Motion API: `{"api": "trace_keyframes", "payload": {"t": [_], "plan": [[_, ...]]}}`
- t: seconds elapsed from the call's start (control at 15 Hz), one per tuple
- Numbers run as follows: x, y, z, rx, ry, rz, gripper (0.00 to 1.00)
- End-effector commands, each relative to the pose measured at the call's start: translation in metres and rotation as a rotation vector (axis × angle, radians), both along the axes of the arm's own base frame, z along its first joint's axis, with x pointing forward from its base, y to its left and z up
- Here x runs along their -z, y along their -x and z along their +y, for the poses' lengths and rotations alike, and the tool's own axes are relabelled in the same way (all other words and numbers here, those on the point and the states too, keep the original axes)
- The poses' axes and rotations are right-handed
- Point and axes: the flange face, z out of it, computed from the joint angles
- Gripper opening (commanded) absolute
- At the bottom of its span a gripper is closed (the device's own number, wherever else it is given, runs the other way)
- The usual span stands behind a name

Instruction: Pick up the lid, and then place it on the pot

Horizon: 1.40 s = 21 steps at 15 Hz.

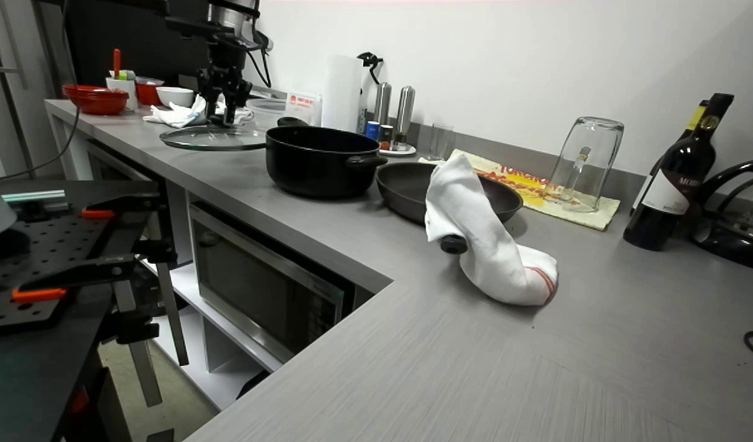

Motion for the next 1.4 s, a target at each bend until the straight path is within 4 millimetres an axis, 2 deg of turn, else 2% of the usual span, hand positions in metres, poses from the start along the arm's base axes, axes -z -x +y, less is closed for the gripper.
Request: {"api": "trace_keyframes", "payload": {"t": [0.0, 0.47, 0.67, 0.87, 1.33], "plan": [[-0.032, 0.007, -0.017, 0.048, -0.011, -0.041, 0.25], [-0.067, 0.004, -0.039, 0.107, -0.016, -0.076, 0.25], [-0.084, -0.004, -0.053, 0.138, -0.013, -0.095, 0.25], [-0.100, -0.022, -0.069, 0.181, -0.009, -0.115, 0.25], [-0.132, -0.077, -0.115, 0.292, -0.003, -0.155, 0.25]]}}
